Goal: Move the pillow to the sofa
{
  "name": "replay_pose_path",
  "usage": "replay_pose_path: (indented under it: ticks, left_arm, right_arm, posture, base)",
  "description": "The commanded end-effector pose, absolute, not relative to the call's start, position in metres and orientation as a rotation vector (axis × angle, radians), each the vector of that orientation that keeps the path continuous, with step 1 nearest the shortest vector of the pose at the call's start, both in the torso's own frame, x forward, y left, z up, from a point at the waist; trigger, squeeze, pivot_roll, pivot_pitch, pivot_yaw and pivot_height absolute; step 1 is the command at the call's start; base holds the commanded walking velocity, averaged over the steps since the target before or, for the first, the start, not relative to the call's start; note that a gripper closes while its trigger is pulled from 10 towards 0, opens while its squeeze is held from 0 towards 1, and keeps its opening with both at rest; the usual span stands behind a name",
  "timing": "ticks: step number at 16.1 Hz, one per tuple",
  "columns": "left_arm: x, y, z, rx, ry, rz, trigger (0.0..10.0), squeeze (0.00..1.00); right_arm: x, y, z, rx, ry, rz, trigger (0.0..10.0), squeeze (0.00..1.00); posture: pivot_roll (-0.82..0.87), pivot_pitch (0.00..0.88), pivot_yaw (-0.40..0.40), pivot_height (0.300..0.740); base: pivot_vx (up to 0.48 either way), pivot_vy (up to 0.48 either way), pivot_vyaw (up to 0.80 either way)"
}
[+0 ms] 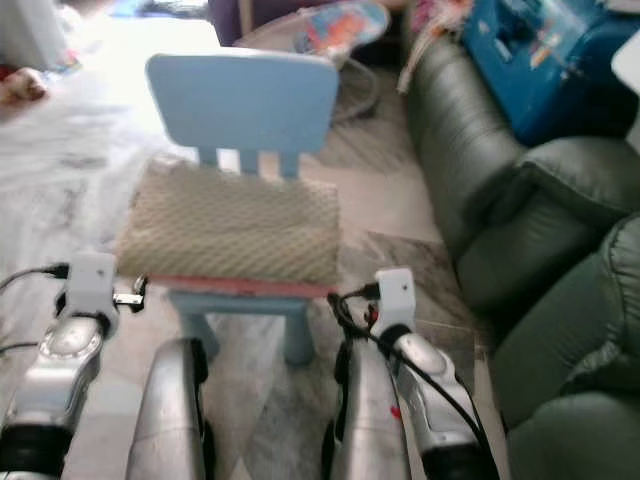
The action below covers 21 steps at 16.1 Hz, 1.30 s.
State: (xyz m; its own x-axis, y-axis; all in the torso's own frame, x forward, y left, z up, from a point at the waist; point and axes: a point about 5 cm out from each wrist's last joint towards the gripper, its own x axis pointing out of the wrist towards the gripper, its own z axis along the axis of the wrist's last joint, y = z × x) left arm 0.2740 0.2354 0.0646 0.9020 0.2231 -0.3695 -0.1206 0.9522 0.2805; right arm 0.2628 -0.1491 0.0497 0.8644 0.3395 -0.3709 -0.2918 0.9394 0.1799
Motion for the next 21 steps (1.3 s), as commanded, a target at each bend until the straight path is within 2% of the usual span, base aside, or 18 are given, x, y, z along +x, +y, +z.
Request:
replay_pose_path:
  ticks: [1, 7, 12, 19, 21]
  left_arm:
    - [0.276, 0.238, 0.065, 0.254, 0.424, 0.177, 10.0, 0.0]
    - [0.302, 0.239, 0.079, 0.203, 0.305, 0.256, 10.0, 0.0]
    - [0.326, 0.247, 0.101, 0.26, 0.185, 0.357, 10.0, 0.0]
    - [0.319, 0.272, 0.08, 0.302, 0.238, 0.518, 10.0, 0.0]
    - [0.322, 0.273, 0.087, 0.308, 0.197, 0.515, 10.0, 0.0]
  right_arm:
    - [0.272, -0.147, 0.056, 0.114, 0.405, 0.364, 10.0, 0.0]
    - [0.298, -0.135, 0.072, 0.125, 0.291, 0.396, 10.0, 0.0]
    - [0.321, -0.126, 0.076, 0.109, 0.267, 0.461, 10.0, 0.0]
    - [0.343, -0.09, 0.088, 0.135, 0.178, 0.598, 10.0, 0.0]
    - [0.348, -0.08, 0.096, 0.114, 0.144, 0.6, 10.0, 0.0]
  posture:
    - [0.01, 0.2, -0.065, 0.531]
    - [0.01, 0.276, -0.092, 0.531]
    - [0.01, 0.316, -0.095, 0.531]
    - [0.04, 0.363, -0.12, 0.531]
    - [0.05, 0.369, -0.122, 0.531]
  base:
    - [0.0, 0.0, 0.0]
    - [0.0, 0.0, 0.0]
    - [0.0, 0.0, 0.0]
    - [0.0, 0.0, 0.0]
    - [0.0, 0.0, 0.79]
